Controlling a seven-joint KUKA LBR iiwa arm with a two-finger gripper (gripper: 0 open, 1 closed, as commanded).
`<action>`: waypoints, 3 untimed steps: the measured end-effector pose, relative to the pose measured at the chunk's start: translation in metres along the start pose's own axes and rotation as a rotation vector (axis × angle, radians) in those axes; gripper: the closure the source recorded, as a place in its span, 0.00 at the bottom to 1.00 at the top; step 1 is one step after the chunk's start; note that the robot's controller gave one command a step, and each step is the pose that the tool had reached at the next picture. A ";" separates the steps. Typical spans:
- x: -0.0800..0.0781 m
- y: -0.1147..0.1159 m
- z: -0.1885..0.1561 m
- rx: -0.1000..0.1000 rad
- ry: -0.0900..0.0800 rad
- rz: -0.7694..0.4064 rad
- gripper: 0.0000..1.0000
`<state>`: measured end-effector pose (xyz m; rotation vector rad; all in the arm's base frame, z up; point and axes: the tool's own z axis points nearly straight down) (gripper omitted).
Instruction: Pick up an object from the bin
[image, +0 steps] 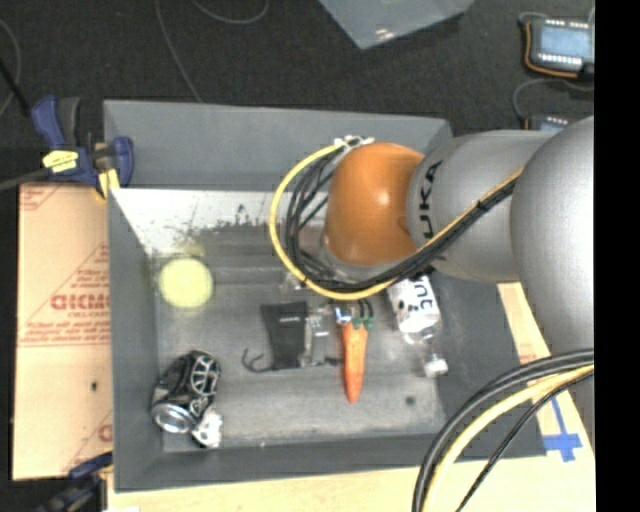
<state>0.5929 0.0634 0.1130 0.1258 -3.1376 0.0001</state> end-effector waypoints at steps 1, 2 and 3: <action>-0.001 -0.003 -0.024 -0.001 -0.011 -0.010 0.00; 0.004 -0.014 0.031 -0.001 -0.008 0.100 0.00; 0.006 -0.013 0.048 -0.002 -0.024 0.098 1.00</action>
Offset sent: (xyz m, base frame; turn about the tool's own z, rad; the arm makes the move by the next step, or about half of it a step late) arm -0.0066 -0.0181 -0.0430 0.1122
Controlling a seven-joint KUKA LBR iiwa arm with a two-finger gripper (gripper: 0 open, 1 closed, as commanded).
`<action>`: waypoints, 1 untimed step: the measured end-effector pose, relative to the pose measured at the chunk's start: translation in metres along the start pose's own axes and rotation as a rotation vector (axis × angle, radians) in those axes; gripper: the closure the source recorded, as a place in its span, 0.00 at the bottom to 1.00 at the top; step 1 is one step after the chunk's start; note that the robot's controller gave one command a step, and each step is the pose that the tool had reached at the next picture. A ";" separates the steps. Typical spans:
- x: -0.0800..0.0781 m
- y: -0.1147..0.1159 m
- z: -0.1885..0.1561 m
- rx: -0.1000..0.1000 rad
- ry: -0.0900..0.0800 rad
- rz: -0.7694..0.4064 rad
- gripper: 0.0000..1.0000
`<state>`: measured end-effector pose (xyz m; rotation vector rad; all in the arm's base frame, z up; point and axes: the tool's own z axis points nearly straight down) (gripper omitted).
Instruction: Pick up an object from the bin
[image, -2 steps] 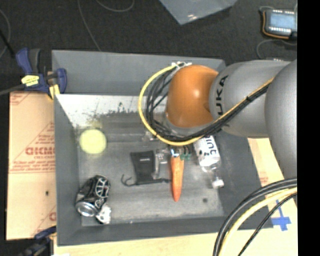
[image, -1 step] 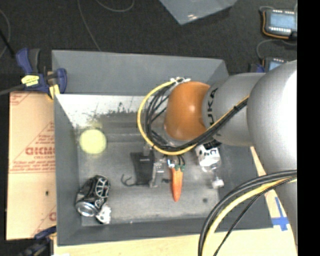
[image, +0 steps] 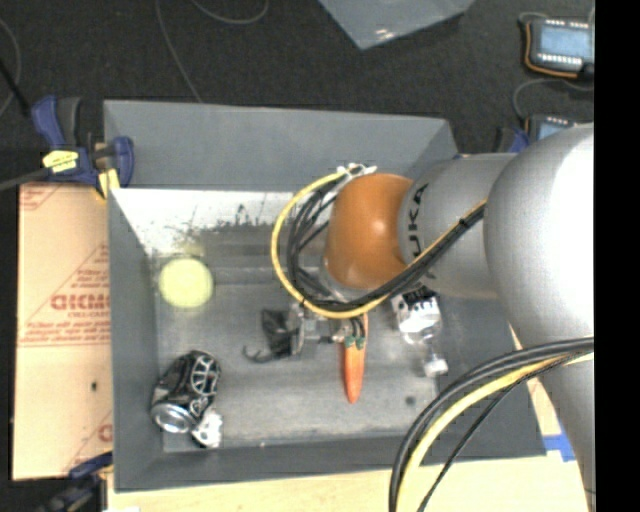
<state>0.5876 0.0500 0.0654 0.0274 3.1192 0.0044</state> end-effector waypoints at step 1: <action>0.002 0.001 -0.002 0.000 0.002 -0.002 1.00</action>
Offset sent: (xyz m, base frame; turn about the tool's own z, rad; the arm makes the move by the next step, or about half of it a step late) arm -0.0001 0.0001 0.0295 0.0000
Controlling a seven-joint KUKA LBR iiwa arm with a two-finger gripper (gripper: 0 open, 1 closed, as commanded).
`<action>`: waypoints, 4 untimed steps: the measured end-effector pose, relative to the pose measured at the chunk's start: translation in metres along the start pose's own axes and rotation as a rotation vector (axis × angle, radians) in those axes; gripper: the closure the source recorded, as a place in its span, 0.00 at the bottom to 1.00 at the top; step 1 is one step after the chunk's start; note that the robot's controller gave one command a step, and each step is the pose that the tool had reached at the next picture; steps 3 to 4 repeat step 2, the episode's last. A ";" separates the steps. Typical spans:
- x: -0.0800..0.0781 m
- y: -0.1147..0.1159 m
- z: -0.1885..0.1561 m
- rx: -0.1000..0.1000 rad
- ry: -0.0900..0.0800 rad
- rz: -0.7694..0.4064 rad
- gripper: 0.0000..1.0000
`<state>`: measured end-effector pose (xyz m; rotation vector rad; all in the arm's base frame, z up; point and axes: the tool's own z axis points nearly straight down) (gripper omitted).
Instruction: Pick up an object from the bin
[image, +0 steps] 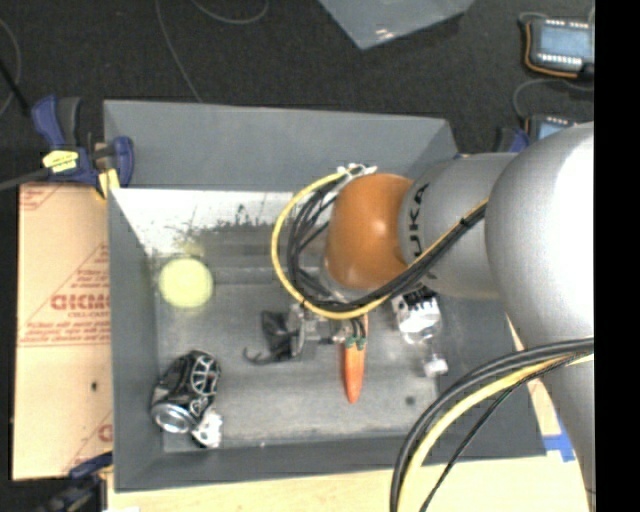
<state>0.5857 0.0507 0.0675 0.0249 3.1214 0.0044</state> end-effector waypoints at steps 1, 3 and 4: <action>0.001 0.000 -0.005 0.000 0.004 0.000 1.00; 0.000 0.000 -0.014 0.001 0.004 0.000 1.00; 0.000 0.000 -0.014 0.001 0.004 0.000 1.00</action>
Offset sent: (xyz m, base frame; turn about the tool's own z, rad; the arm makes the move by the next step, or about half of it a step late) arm 0.0000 0.0001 0.0053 0.0000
